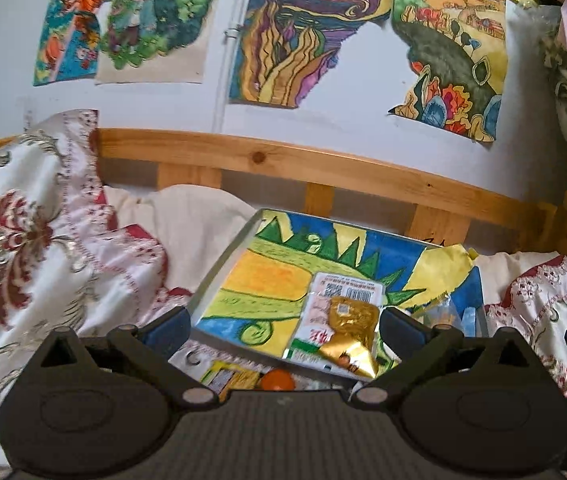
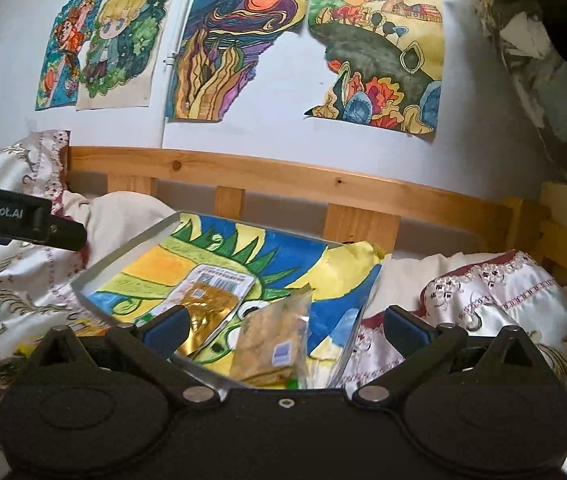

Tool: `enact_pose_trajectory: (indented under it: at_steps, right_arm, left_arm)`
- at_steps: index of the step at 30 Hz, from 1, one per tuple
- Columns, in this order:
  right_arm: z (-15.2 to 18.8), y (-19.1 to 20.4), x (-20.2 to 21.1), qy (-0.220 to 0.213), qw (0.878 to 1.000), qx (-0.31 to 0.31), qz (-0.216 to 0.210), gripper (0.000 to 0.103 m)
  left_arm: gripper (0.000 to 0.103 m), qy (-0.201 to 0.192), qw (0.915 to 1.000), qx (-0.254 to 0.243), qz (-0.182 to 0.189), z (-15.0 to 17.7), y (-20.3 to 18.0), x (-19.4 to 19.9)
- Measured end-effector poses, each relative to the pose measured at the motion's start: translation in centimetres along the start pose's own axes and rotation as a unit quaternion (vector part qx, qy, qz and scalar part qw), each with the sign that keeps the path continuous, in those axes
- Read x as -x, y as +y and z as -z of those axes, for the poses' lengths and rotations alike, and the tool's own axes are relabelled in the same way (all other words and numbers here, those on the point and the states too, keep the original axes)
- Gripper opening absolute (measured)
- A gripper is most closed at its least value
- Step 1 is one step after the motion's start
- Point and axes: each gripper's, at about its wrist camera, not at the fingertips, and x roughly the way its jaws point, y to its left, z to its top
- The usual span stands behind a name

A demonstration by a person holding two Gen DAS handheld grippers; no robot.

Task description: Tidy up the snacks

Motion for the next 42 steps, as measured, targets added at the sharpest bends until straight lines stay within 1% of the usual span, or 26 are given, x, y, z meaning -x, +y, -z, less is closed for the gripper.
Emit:
enact_pose_trajectory:
  at_steps: [6, 11, 14, 18, 24, 29, 32, 36, 39, 42]
  right_arm:
    - [0.1, 1.7, 3.1, -0.01, 1.0, 0.004, -0.012, 0.102]
    - [0.3, 2.7, 5.9, -0.023, 0.999, 0.002, -0.023, 0.102]
    - [0.6, 3.3, 7.4, -0.02, 0.999, -0.002, -0.026, 0.102]
    - [1.0, 4.0, 9.1, -0.012, 0.999, -0.009, -0.029, 0.102]
    - [1.8, 4.6, 11.0, -0.001, 1.0, -0.012, -0.024, 0.102]
    - [2.3, 4.7, 12.2, 0.011, 0.999, -0.028, -0.023, 0.102]
    - [2.7, 4.6, 12.9, 0.023, 0.999, -0.04, -0.025, 0.102]
    - [3.2, 4.7, 13.4, 0.041, 0.998, -0.05, -0.029, 0.102]
    - [3.7, 5.2, 13.3, 0.068, 0.996, -0.046, -0.028, 0.102]
    - [4.1, 5.7, 13.0, 0.085, 0.995, -0.035, -0.022, 0.102]
  left_arm:
    - [0.103, -0.012, 0.9997, -0.001, -0.019, 1.4, 1.4, 3.3]
    - [0.103, -0.014, 0.9994, 0.013, -0.028, 2.0, 2.8, 5.3]
    - [0.103, -0.004, 0.9993, 0.025, -0.027, 2.5, 3.6, 6.1]
    - [0.103, 0.006, 0.9991, 0.037, -0.018, 3.4, 4.3, 6.9]
    - [0.103, 0.026, 0.9996, 0.006, -0.002, 4.6, 4.4, 7.5]
    - [0.103, 0.055, 0.9979, -0.019, 0.029, 5.8, 4.6, 7.8]
    - [0.103, 0.077, 0.9957, -0.033, 0.041, 6.8, 4.7, 8.0]
    - [0.103, 0.104, 0.991, -0.065, 0.052, 8.1, 4.4, 8.0]
    - [0.103, 0.118, 0.9877, -0.086, 0.056, 8.9, 4.2, 8.0]
    - [0.103, 0.126, 0.9857, -0.097, 0.056, 9.3, 4.1, 8.0]
